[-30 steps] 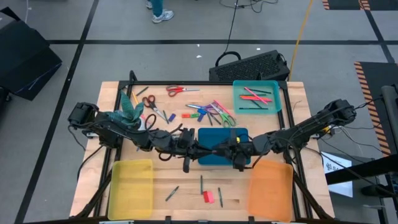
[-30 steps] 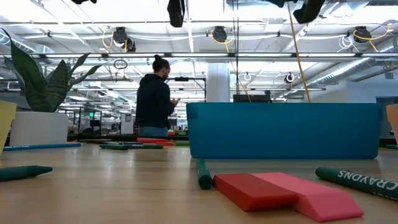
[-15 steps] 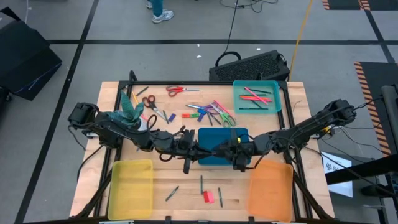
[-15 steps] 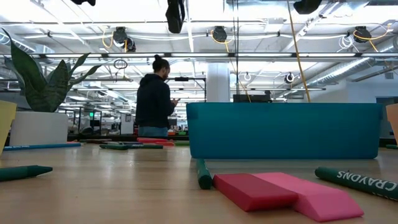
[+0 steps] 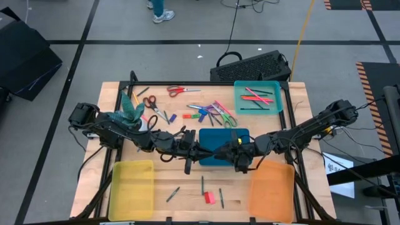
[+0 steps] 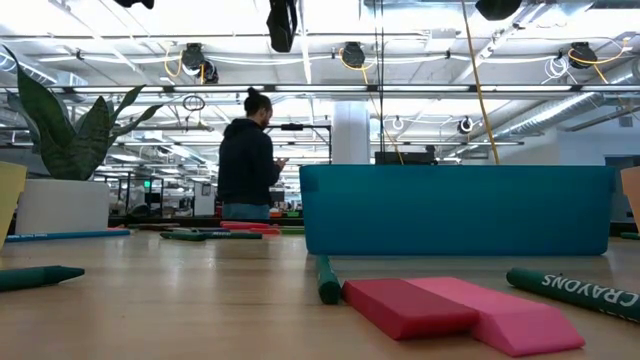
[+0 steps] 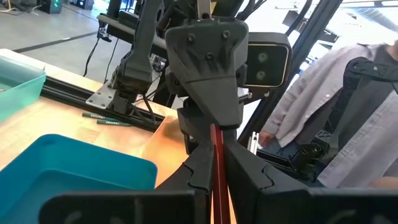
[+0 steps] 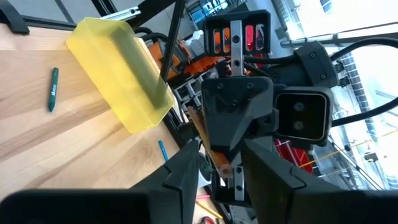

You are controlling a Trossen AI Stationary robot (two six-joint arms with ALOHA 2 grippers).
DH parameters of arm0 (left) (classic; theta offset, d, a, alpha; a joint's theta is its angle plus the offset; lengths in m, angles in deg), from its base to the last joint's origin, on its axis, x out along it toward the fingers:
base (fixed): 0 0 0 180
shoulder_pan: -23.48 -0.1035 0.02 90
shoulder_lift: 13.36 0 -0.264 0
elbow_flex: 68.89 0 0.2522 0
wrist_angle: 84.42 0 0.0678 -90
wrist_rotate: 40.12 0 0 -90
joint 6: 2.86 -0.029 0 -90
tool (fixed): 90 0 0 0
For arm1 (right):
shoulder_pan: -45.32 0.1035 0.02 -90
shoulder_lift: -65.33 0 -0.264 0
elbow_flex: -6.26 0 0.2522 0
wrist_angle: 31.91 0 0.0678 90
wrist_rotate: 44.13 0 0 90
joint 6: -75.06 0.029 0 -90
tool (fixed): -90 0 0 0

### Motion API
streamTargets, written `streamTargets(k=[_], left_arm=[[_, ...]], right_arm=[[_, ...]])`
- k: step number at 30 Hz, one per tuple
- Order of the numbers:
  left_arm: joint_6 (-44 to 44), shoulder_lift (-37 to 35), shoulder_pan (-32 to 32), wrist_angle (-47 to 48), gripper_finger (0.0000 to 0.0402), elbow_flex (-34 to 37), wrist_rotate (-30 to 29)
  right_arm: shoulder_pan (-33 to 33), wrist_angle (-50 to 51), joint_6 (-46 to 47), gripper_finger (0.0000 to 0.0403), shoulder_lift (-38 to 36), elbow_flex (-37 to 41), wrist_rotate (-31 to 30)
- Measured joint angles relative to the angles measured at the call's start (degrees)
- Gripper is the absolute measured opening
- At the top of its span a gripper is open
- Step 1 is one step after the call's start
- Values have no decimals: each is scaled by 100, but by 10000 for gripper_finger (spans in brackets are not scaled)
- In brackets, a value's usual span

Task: Sort crayons/erasers/pens/pencils in bins
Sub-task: Put the brown pencil into the green bin

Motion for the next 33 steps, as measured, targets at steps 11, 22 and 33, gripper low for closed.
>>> streamTargets(k=[11,22,33], left_arm=[[13,0,0,-11,35,0,-2],[-163,0,0,7,36,0,30],[-813,-192,-19,-13,154,2,-7]], right_arm=[[-76,16,215,47,0,0,-14],[-96,98,305,29,0,0,10],[-101,434,1060,21,2,-9,-22]])
